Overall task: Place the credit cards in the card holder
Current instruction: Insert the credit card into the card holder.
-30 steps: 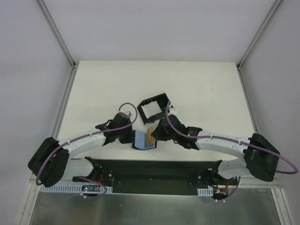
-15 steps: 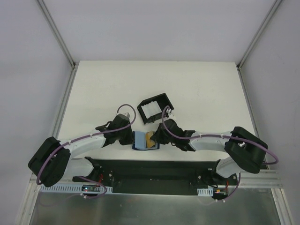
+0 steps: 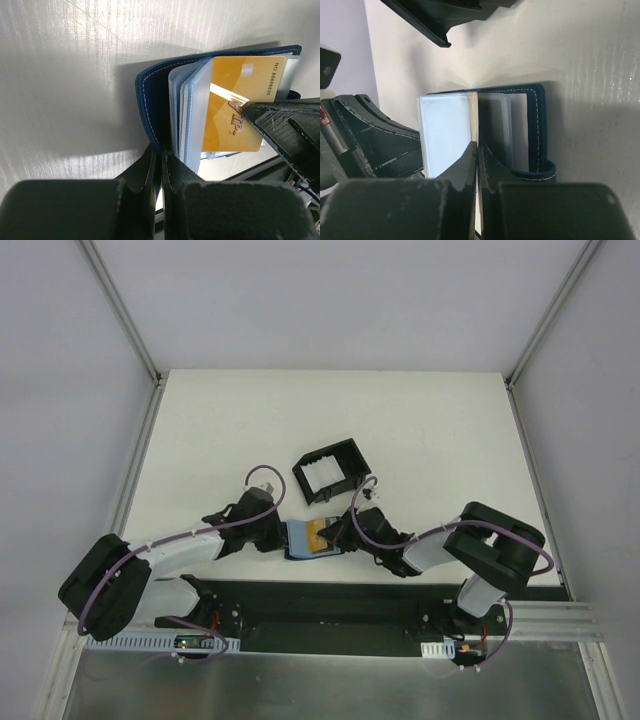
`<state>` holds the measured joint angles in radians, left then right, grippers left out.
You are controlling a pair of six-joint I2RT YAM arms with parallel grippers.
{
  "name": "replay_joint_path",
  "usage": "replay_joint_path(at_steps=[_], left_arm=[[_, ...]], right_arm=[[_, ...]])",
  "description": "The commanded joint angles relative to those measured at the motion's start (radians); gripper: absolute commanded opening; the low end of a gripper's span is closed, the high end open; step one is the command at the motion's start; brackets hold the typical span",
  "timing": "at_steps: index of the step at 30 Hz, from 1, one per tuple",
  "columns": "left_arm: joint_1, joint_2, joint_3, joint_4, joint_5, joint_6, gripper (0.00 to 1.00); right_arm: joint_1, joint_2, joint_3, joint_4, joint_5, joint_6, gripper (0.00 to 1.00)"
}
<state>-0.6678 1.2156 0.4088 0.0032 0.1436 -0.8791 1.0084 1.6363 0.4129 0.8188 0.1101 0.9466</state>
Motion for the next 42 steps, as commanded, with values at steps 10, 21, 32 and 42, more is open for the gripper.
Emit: replay_joint_path(at_steps=[10, 21, 32, 42], left_arm=[[-0.012, 0.064, -0.05, -0.023, -0.052, 0.0, 0.0], [-0.012, 0.098, -0.039, -0.034, -0.058, 0.037, 0.0], [-0.01, 0.018, -0.028, -0.098, -0.098, 0.08, 0.26], [-0.001, 0.005, 0.01, -0.161, -0.162, 0.088, 0.16]], right_arm=[[0.062, 0.06, -0.059, 0.088, 0.063, 0.043, 0.0], [0.078, 0.12, -0.065, 0.272, 0.04, 0.04, 0.0], [0.038, 0.043, -0.092, 0.065, 0.068, 0.086, 0.0], [0.025, 0.057, -0.071, 0.052, 0.03, 0.07, 0.01]])
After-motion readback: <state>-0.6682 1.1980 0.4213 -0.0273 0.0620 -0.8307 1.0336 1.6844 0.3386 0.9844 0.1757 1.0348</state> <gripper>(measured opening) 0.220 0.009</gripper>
